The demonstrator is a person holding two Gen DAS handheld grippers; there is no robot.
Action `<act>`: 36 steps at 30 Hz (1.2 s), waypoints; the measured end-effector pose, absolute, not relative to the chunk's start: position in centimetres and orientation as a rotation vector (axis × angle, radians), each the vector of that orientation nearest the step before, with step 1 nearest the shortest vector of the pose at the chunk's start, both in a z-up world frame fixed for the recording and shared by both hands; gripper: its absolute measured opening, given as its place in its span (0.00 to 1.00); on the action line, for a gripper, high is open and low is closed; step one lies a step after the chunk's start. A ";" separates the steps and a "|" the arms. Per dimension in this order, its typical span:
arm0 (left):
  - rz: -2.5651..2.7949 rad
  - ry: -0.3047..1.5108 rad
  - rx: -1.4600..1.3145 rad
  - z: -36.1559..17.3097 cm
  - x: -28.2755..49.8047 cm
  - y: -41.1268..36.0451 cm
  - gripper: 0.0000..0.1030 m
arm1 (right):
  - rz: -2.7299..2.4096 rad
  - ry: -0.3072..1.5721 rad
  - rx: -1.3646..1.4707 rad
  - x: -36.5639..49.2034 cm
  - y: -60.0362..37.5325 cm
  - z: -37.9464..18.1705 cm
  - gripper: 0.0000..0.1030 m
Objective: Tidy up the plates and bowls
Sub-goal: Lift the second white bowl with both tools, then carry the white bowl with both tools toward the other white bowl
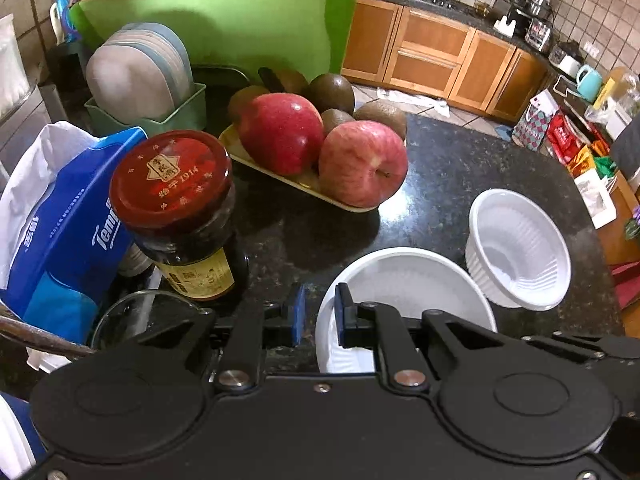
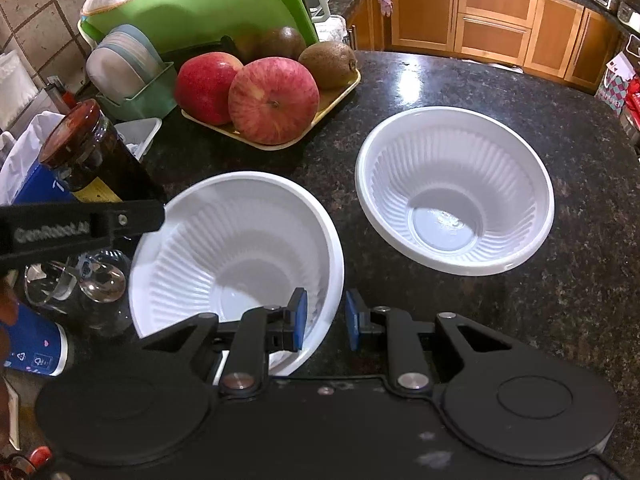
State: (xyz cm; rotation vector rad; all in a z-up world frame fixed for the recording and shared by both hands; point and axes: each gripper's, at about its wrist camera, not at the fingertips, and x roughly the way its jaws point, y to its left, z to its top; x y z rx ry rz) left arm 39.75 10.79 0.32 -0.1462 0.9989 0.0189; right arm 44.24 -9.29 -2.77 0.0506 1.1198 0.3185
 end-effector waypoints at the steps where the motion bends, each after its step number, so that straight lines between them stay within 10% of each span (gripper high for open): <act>1: 0.021 1.005 -0.140 0.1 39.9 10.7 0.20 | 0.321 1.119 0.050 44.3 -9.2 -2.8 0.22; 36: -0.043 0.978 -0.119 0.8 35.2 8.9 0.21 | 0.297 1.049 0.045 38.7 -10.2 0.3 0.20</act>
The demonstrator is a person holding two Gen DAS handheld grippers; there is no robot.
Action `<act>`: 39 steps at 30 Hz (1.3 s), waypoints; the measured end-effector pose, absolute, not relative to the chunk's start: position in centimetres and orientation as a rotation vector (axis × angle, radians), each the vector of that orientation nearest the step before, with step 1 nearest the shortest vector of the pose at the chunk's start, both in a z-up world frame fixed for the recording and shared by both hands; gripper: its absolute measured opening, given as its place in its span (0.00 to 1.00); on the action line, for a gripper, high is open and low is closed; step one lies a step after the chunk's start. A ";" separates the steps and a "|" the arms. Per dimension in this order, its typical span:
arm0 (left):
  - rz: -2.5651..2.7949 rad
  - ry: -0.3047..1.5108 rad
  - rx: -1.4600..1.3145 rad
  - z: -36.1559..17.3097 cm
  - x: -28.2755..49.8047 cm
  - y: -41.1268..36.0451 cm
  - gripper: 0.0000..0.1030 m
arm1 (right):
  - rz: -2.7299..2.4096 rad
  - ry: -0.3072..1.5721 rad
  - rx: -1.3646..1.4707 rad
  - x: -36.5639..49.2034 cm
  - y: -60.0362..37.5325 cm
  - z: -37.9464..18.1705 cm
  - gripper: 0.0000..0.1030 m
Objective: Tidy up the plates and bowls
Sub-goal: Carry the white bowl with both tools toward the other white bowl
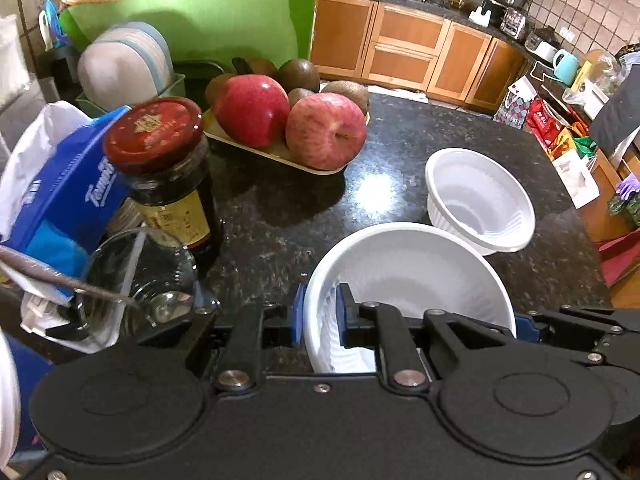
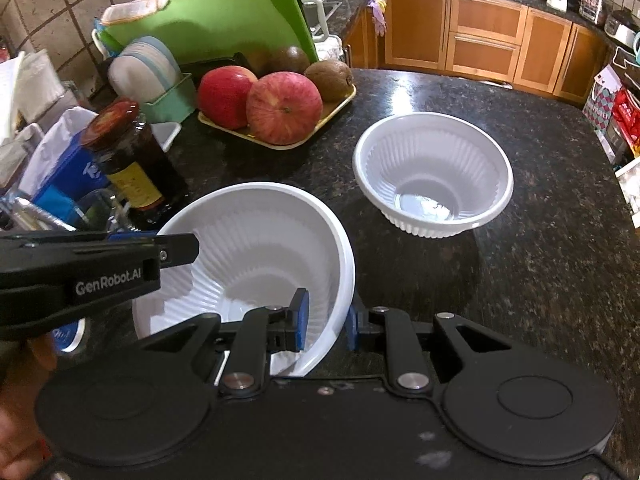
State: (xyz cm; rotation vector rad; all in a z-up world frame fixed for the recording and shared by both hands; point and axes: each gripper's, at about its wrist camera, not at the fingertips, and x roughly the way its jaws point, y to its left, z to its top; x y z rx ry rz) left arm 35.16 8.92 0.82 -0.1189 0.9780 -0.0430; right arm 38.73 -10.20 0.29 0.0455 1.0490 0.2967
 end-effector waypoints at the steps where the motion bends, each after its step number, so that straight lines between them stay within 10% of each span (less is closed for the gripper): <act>1: -0.042 0.972 -0.118 1.1 34.8 8.9 0.21 | 0.299 1.044 0.045 38.3 -10.2 0.5 0.20; 39: -0.421 0.850 0.018 5.2 23.3 -1.8 0.21 | -0.006 0.809 0.139 17.8 -23.0 8.0 0.22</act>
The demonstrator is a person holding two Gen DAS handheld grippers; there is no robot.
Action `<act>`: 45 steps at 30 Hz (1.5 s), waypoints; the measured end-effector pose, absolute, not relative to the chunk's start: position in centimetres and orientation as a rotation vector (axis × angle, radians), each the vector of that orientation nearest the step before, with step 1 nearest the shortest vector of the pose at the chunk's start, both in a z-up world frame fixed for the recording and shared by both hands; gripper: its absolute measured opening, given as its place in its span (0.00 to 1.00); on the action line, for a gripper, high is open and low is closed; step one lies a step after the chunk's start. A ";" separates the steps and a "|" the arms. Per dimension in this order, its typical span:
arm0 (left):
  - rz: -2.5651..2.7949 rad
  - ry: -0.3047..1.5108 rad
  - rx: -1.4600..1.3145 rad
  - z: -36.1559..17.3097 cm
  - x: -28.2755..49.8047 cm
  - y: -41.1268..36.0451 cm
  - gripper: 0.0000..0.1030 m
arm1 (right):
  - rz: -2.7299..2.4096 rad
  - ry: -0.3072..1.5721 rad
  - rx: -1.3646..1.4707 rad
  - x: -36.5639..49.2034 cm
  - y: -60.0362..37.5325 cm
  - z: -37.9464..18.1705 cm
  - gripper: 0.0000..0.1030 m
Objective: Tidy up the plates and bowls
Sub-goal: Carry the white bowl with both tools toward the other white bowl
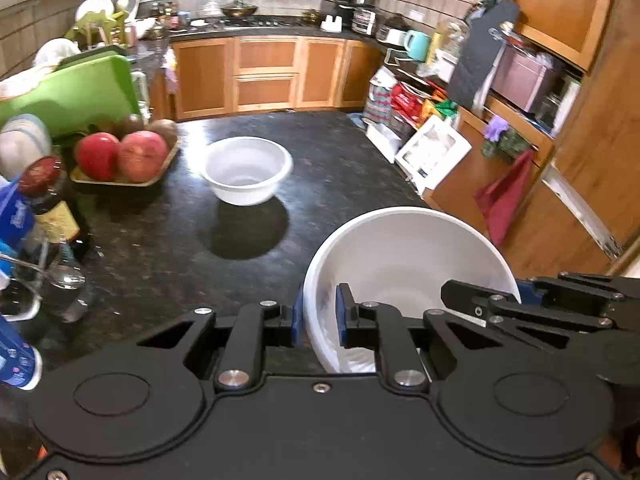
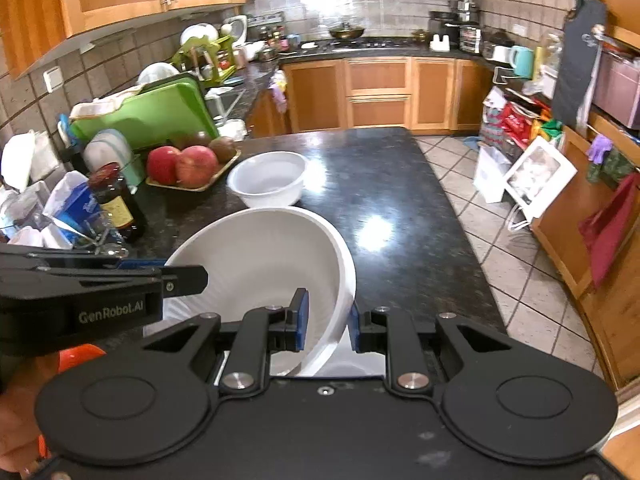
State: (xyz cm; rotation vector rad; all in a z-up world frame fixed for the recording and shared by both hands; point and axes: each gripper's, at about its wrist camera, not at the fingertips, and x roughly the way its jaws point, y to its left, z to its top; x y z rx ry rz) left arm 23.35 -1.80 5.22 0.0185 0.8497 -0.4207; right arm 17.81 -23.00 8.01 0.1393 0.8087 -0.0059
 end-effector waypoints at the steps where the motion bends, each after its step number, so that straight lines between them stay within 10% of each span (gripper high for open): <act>1: -0.426 0.853 0.021 5.1 23.2 -2.2 0.21 | -0.009 0.809 0.140 17.5 -23.3 7.9 0.22; 45: -0.193 0.935 -0.071 0.4 21.2 -6.9 0.21 | 0.236 0.924 0.140 20.1 -28.8 0.4 0.24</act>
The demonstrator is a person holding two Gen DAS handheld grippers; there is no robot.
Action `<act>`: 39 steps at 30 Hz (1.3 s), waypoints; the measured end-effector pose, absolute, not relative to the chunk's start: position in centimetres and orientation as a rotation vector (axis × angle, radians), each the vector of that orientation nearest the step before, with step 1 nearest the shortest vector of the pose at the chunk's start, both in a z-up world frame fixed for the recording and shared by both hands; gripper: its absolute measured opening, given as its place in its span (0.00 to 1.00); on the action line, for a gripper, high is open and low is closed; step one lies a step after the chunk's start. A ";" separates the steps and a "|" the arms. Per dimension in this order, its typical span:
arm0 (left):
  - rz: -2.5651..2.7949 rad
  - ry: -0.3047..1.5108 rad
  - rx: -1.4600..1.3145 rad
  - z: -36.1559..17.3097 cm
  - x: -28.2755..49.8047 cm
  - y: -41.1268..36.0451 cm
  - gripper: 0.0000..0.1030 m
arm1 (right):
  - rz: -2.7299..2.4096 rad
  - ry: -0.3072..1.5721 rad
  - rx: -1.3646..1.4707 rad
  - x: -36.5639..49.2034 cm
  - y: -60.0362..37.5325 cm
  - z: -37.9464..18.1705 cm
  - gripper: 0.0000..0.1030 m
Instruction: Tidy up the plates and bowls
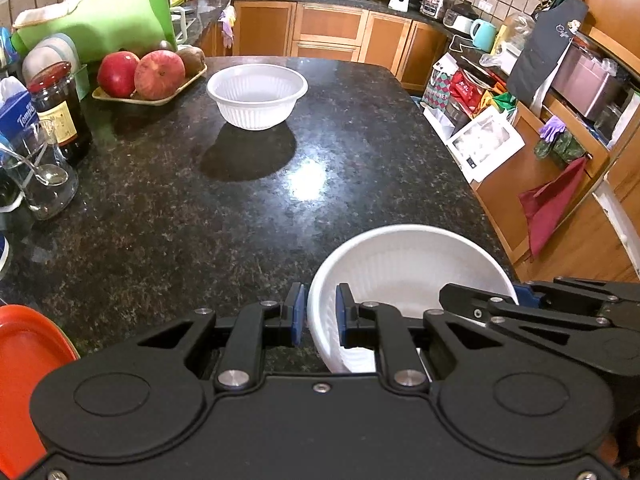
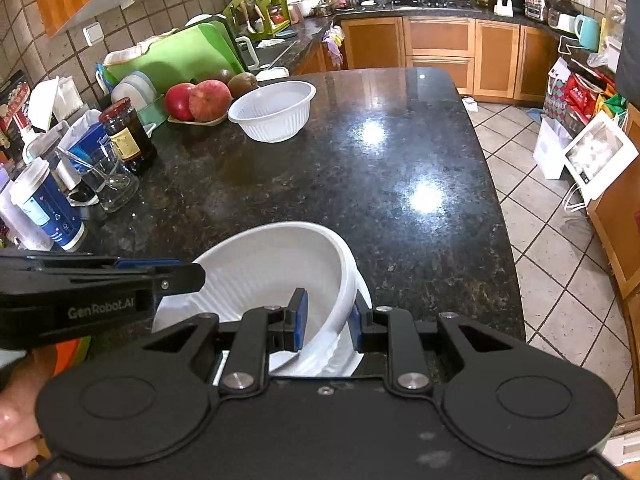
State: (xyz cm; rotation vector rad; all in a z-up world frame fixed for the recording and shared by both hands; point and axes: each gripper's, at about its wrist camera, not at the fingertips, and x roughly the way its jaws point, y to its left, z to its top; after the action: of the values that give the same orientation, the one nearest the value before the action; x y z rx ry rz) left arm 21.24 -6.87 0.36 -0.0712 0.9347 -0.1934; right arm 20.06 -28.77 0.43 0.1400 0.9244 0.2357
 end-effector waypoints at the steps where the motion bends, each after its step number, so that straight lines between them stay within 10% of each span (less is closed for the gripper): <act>1: -0.193 0.936 -0.073 0.4 21.2 -6.8 0.21 | 0.236 0.924 0.137 20.0 -28.7 0.5 0.24; 39: -0.173 0.937 -0.093 0.4 21.2 -6.2 0.23 | 0.144 0.849 0.118 20.0 -30.7 -0.9 0.34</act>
State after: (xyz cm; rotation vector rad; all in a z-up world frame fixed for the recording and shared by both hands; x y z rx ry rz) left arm 21.18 -6.19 0.35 -0.0928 0.9369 -0.1733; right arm 19.96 -30.68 -0.93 0.1178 0.8485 0.1444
